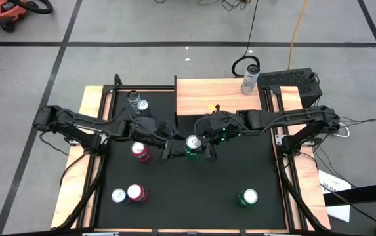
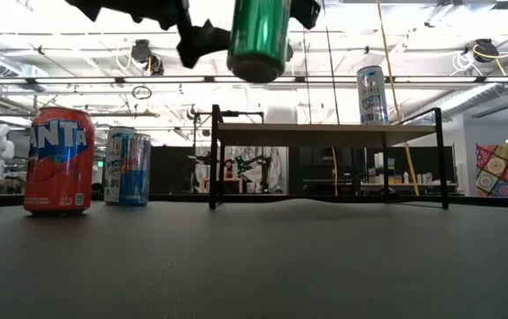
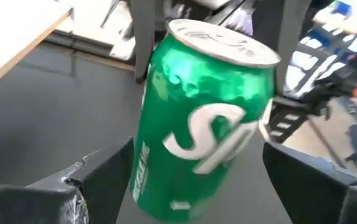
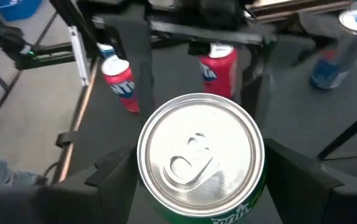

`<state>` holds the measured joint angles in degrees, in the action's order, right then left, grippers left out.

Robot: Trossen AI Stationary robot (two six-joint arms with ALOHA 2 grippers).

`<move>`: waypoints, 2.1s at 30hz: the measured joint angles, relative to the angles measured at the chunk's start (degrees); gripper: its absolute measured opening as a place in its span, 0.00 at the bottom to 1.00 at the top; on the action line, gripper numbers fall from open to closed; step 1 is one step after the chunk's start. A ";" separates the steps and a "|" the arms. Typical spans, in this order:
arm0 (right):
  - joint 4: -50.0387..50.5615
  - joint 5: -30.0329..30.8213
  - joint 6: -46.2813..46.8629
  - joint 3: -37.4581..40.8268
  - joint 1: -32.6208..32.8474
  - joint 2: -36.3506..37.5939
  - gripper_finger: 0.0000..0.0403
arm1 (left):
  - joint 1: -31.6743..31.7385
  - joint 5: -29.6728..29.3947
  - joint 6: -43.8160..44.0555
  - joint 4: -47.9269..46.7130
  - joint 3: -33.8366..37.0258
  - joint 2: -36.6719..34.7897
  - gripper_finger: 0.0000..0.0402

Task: Place canned beverage on shelf
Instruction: Put the top green soda can on the shelf

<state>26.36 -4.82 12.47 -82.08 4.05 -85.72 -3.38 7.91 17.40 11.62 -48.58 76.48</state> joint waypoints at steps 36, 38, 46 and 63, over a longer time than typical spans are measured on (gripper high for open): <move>-3.34 -0.54 -2.85 -0.15 -0.85 0.48 0.85 | 0.02 -5.93 -4.55 10.34 0.07 6.09 0.73; -2.44 1.99 -1.51 -0.15 -0.87 1.08 0.89 | 0.09 -9.11 -4.99 10.56 0.04 6.09 0.73; -0.18 10.91 4.66 -0.15 -0.72 3.88 0.91 | 0.05 -17.62 -9.18 10.53 -1.48 6.06 0.73; -0.66 17.18 5.04 -0.15 -0.84 2.65 0.75 | 0.46 -21.23 -11.71 10.48 -2.95 5.96 0.73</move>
<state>25.70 12.36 17.51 -82.24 3.21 -83.07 -2.92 -13.32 5.69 22.10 -51.53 82.43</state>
